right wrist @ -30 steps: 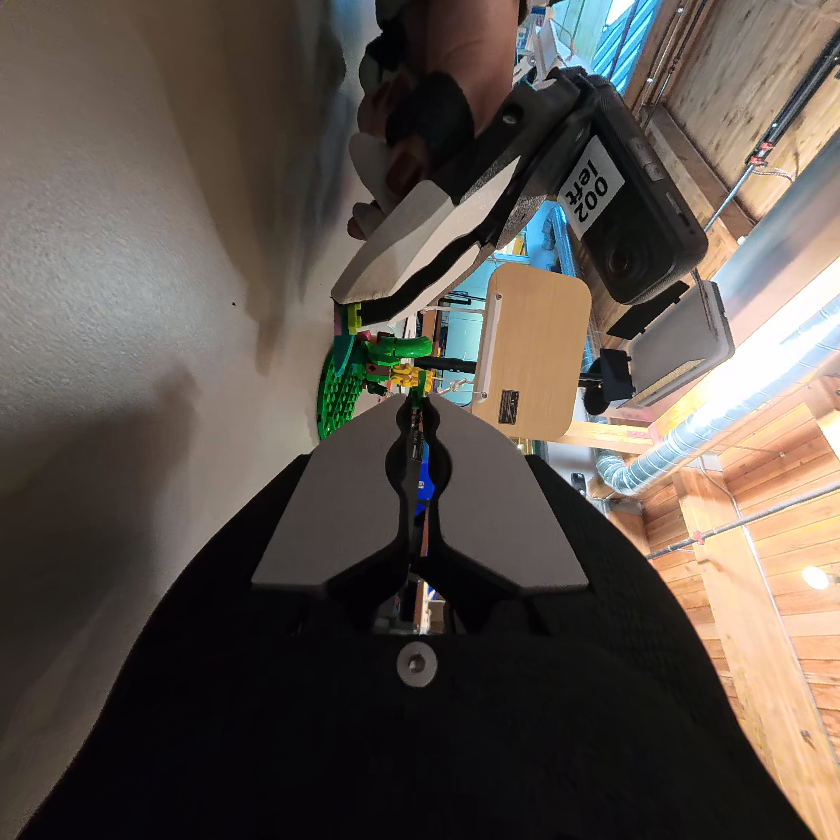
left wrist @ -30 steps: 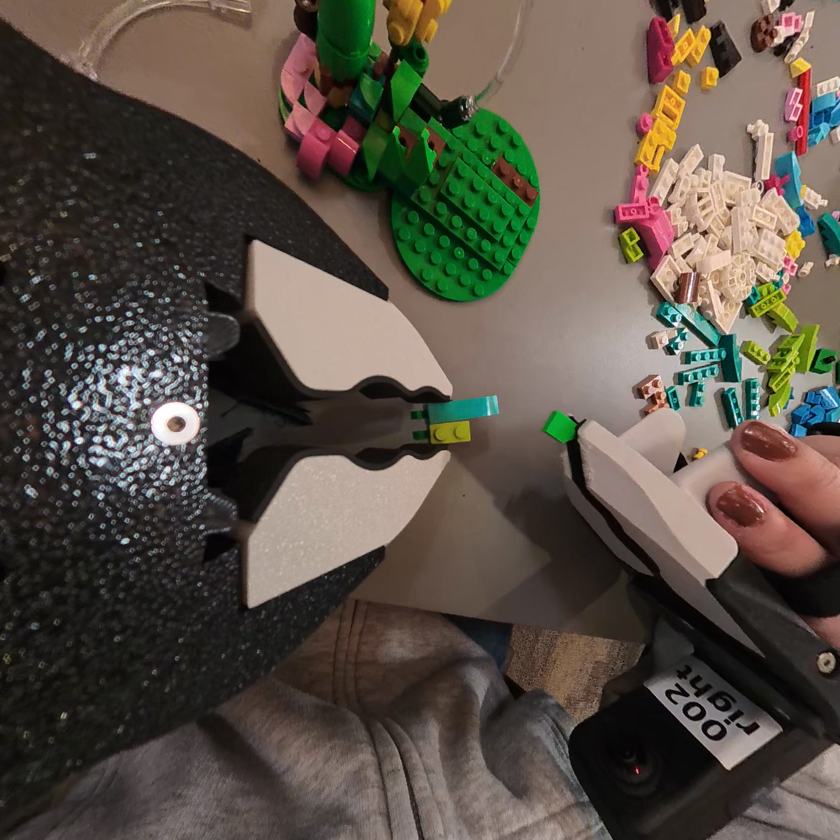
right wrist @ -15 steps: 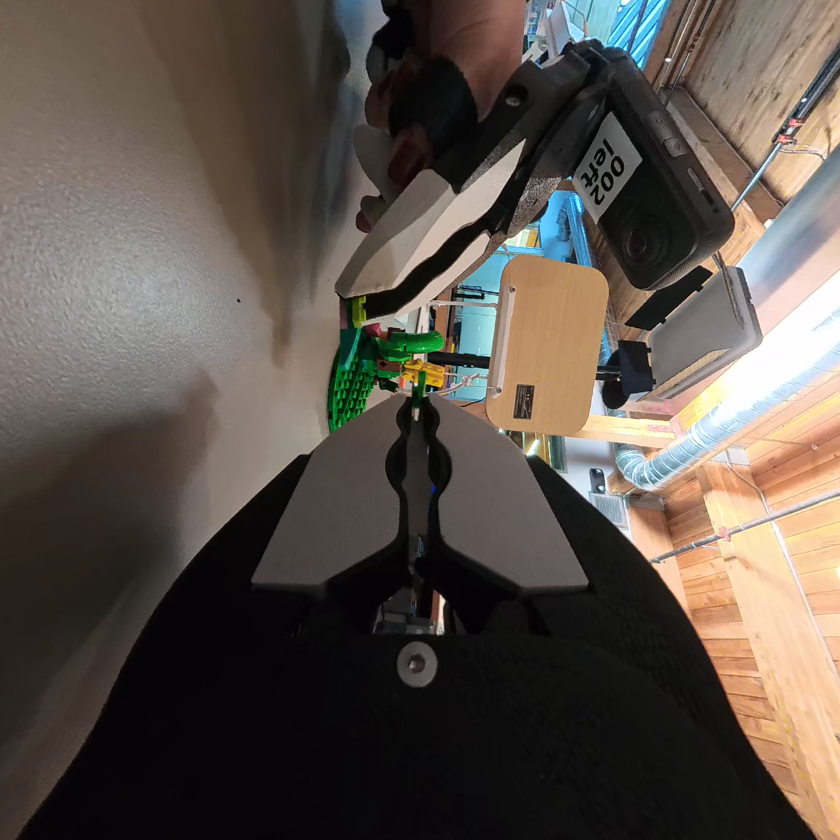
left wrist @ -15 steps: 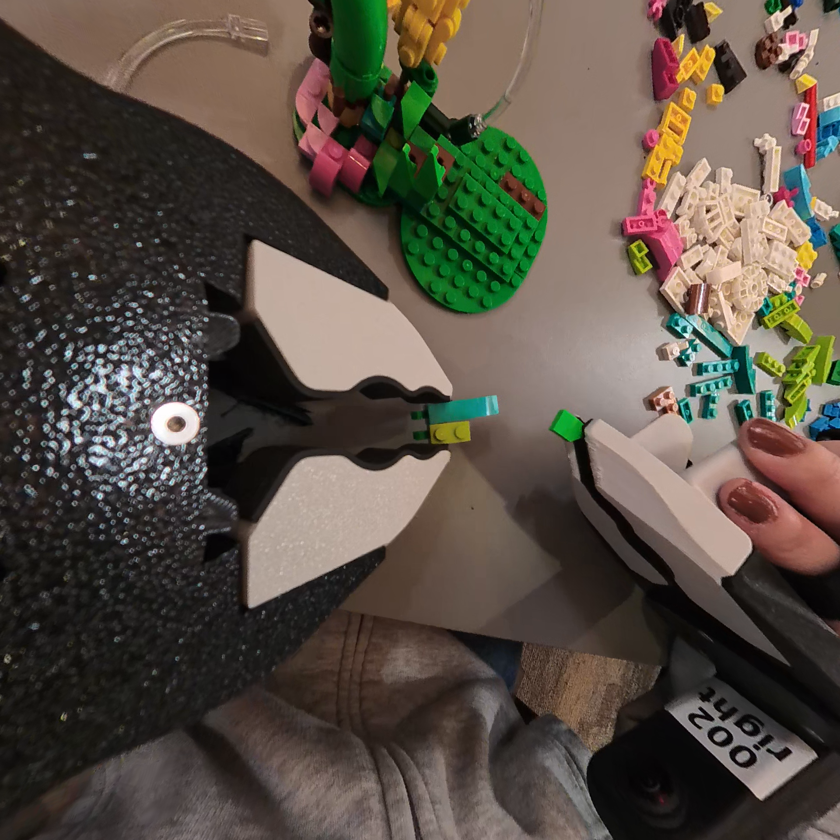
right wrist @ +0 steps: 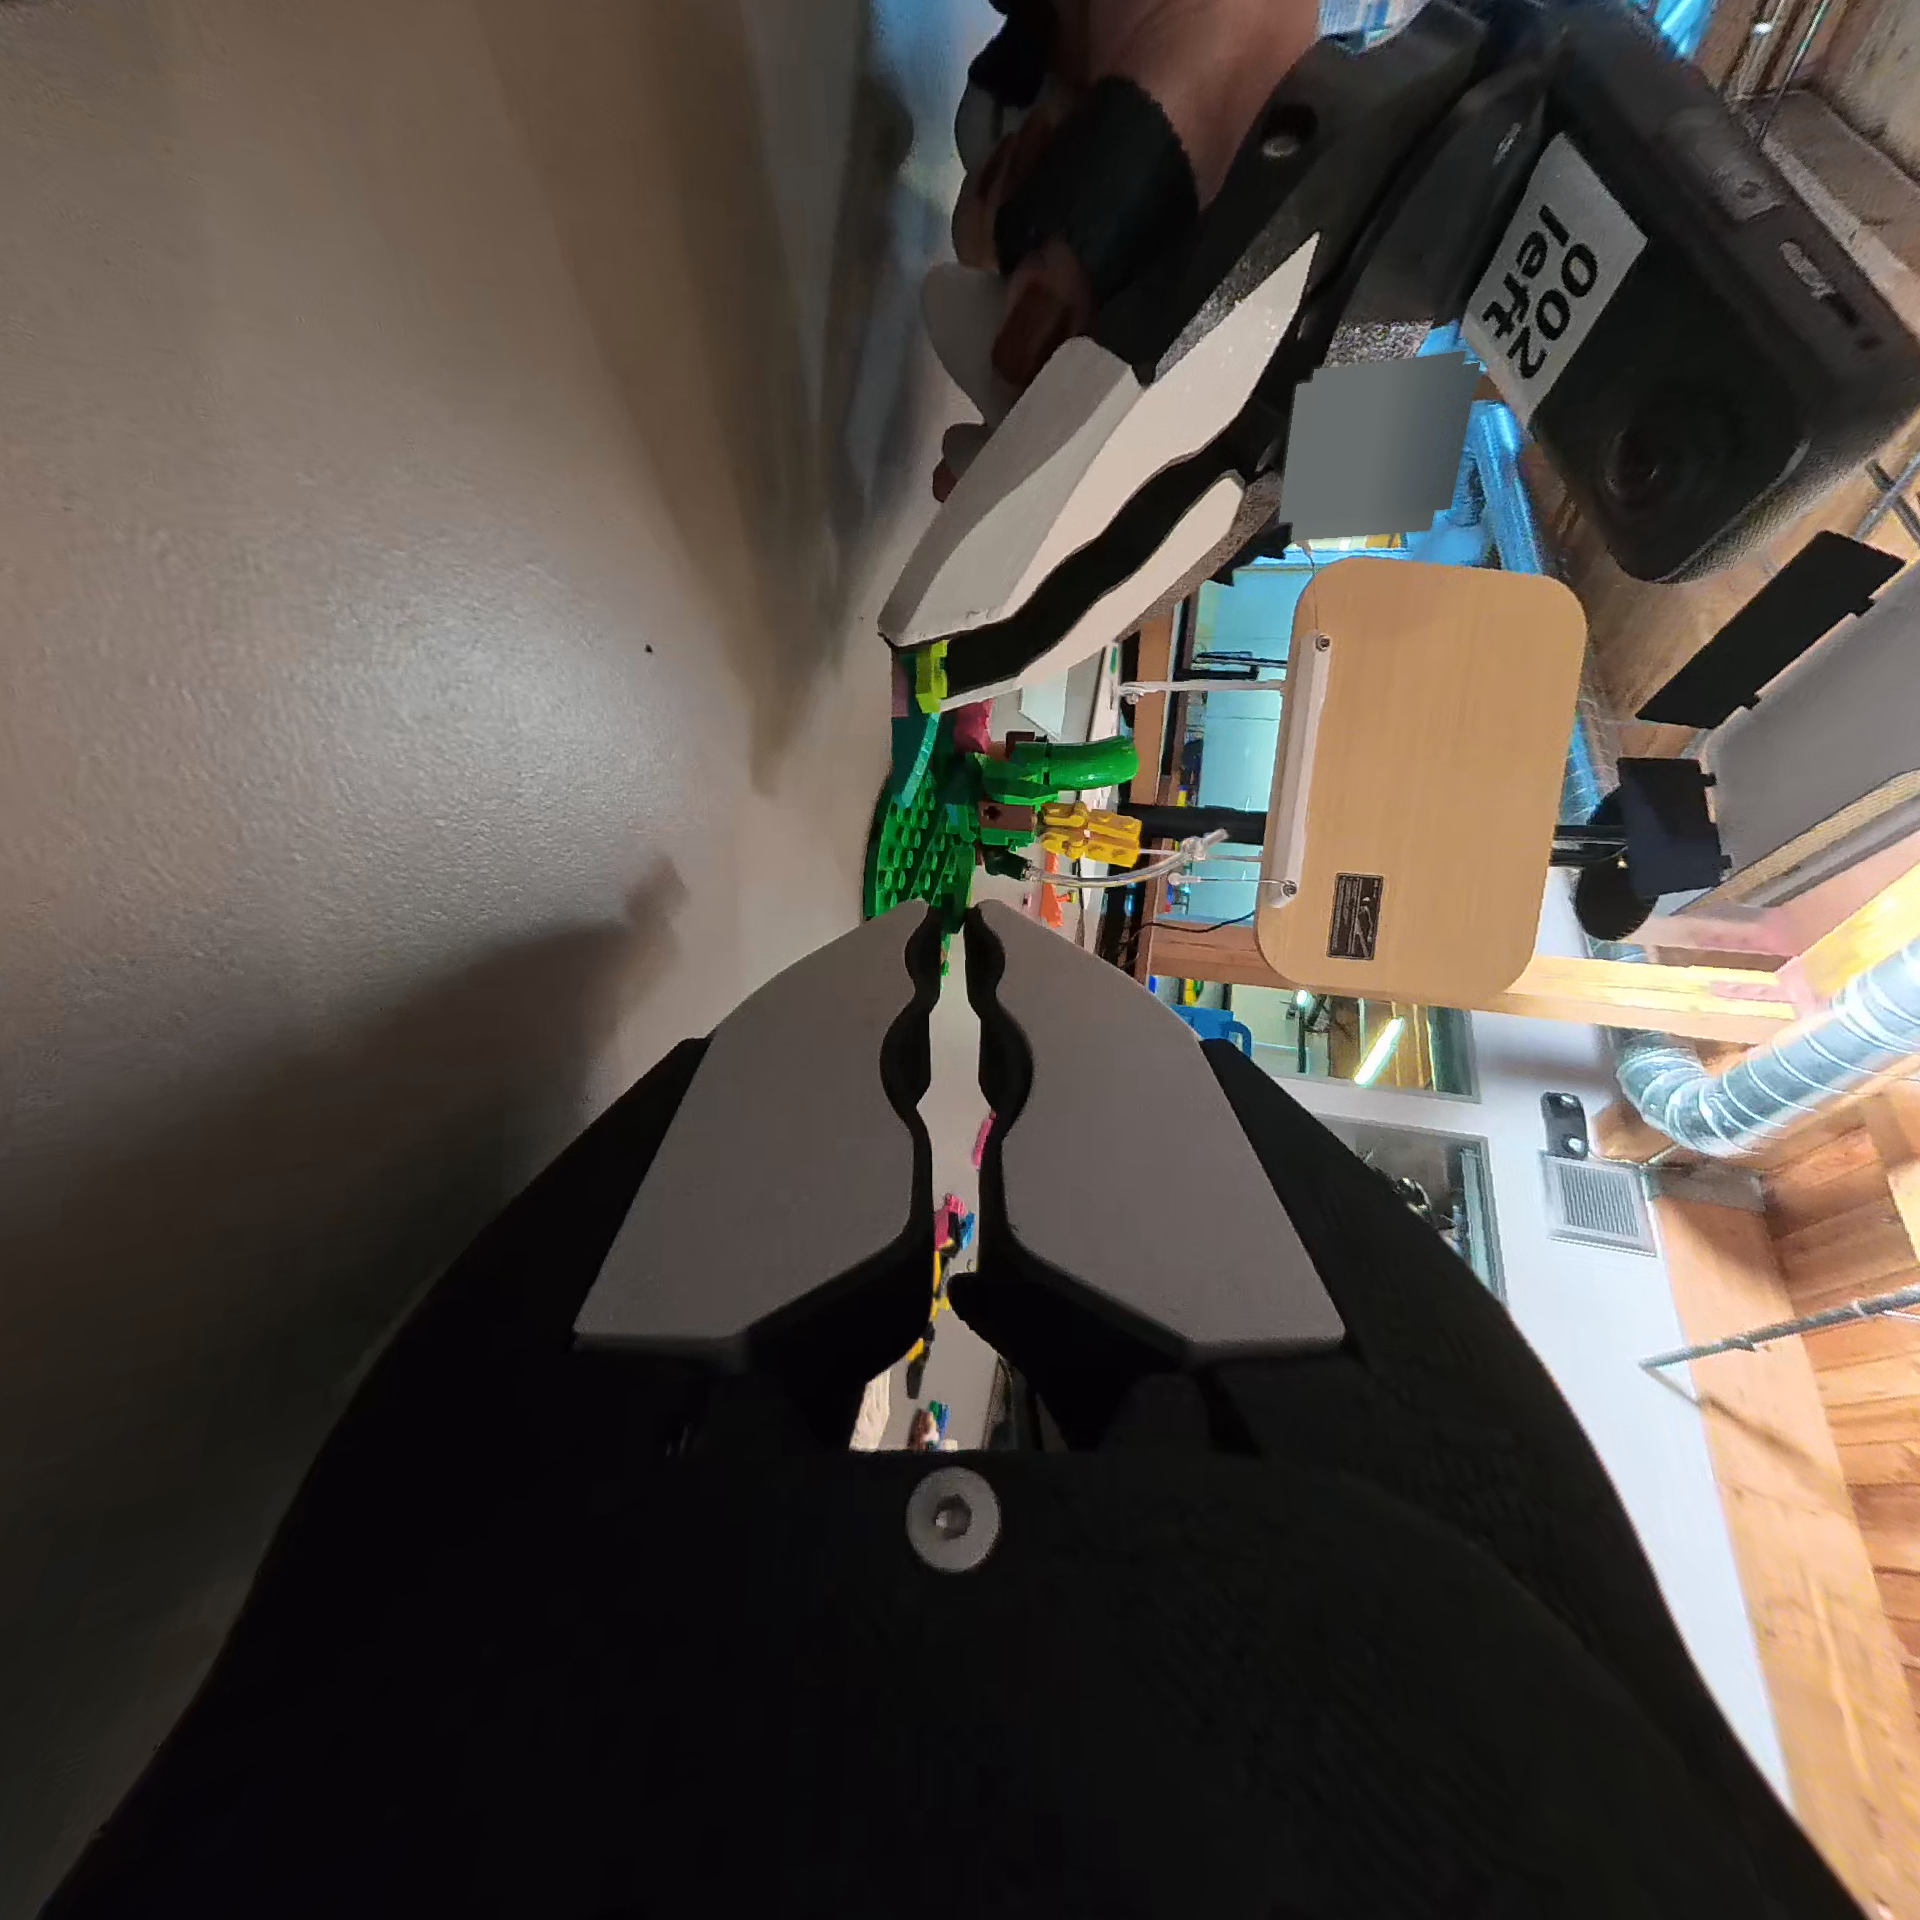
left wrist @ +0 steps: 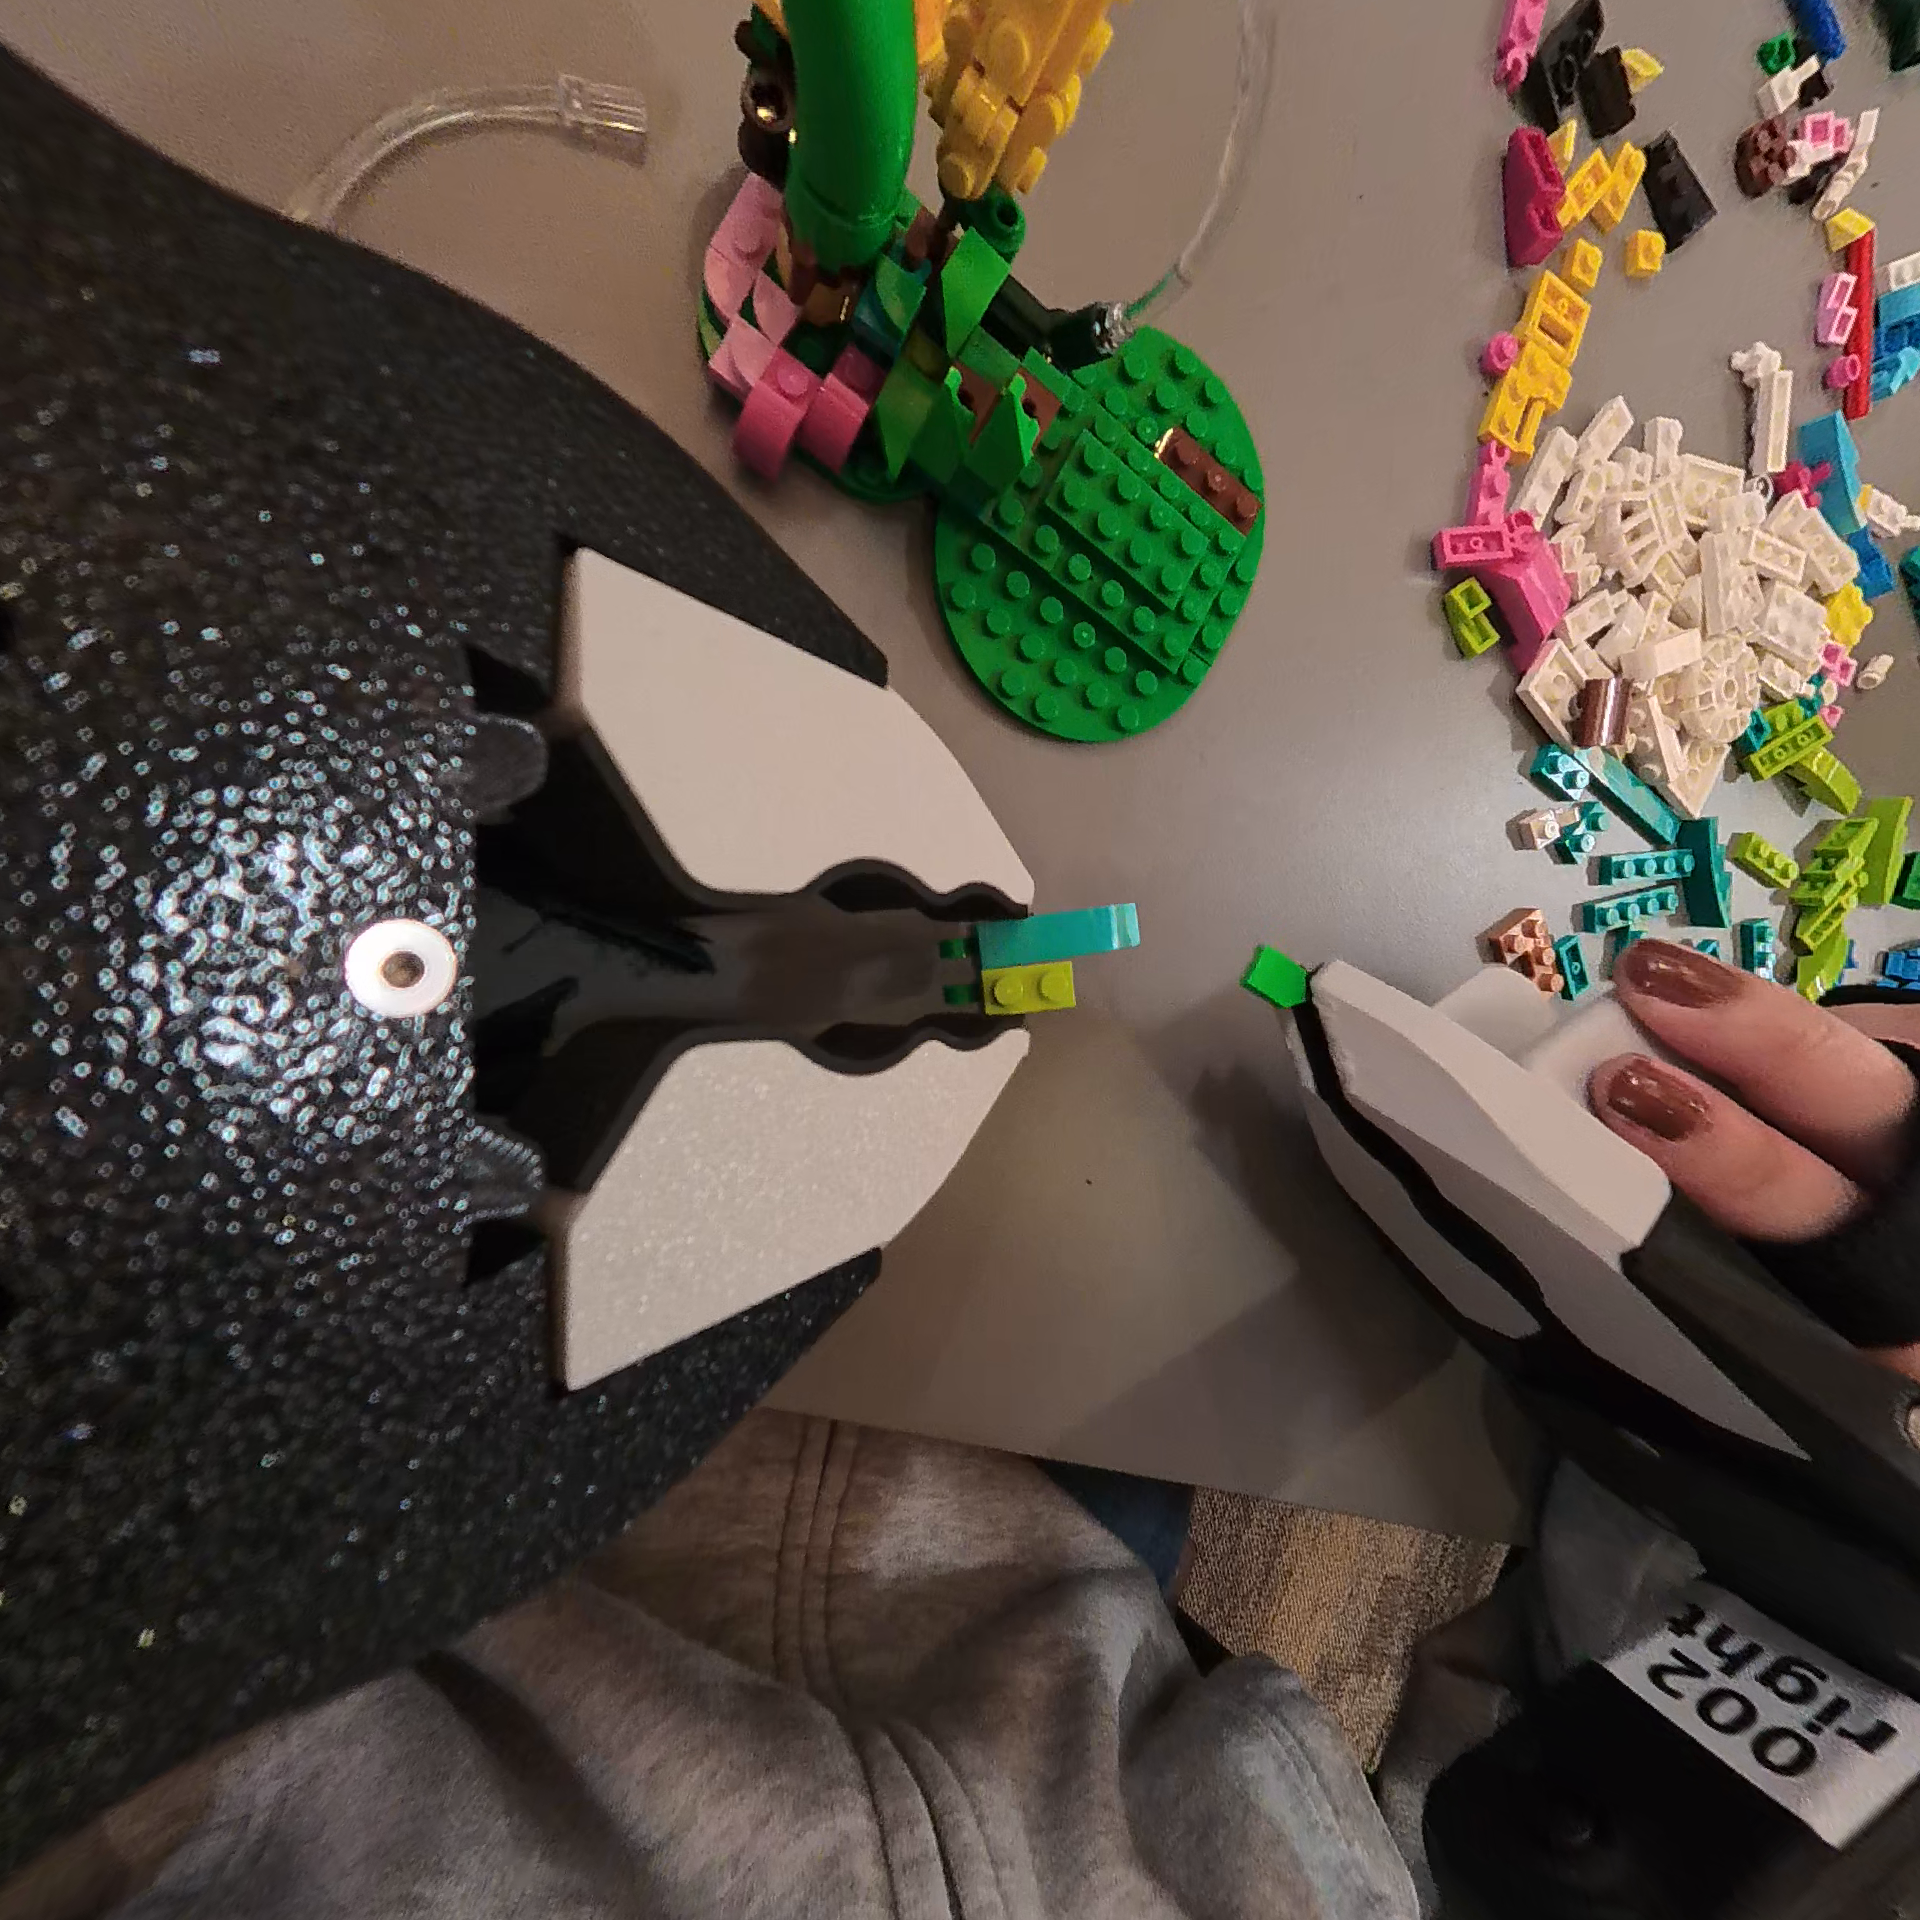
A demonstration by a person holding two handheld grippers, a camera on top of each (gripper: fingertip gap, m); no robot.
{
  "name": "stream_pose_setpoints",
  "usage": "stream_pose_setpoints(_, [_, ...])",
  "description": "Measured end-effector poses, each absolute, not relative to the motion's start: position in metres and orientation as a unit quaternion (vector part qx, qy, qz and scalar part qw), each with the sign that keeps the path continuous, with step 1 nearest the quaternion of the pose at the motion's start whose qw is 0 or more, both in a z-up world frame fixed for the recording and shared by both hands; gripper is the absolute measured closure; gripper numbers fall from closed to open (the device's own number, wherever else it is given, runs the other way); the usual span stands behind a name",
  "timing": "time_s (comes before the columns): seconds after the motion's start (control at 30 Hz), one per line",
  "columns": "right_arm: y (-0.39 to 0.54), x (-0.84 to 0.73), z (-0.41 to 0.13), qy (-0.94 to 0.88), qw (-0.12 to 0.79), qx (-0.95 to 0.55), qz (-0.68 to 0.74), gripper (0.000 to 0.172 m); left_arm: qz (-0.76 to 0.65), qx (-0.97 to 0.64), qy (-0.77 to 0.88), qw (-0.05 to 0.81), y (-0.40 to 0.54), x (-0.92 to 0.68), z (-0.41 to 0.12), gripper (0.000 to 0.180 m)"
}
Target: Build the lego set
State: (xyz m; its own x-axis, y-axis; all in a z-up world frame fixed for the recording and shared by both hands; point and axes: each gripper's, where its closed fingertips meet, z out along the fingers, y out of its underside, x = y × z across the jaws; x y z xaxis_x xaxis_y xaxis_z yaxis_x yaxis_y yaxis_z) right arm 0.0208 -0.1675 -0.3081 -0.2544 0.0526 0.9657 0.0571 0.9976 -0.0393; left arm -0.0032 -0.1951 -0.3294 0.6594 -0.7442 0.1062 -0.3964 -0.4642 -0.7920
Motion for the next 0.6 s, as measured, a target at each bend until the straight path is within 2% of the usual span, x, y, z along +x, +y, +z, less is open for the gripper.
stream_pose_setpoints(0.43, [-0.174,0.021,-0.304,-0.786,0.617,-0.030,0.011,0.170,-0.238,-0.821,0.348,0.384,-0.197,0.000,-0.328,0.163])
stream_pose_setpoints(0.6, [-0.198,0.020,-0.307,-0.811,0.560,-0.095,0.140,0.170,-0.298,-0.816,0.341,0.360,-0.206,0.012,-0.323,0.163])
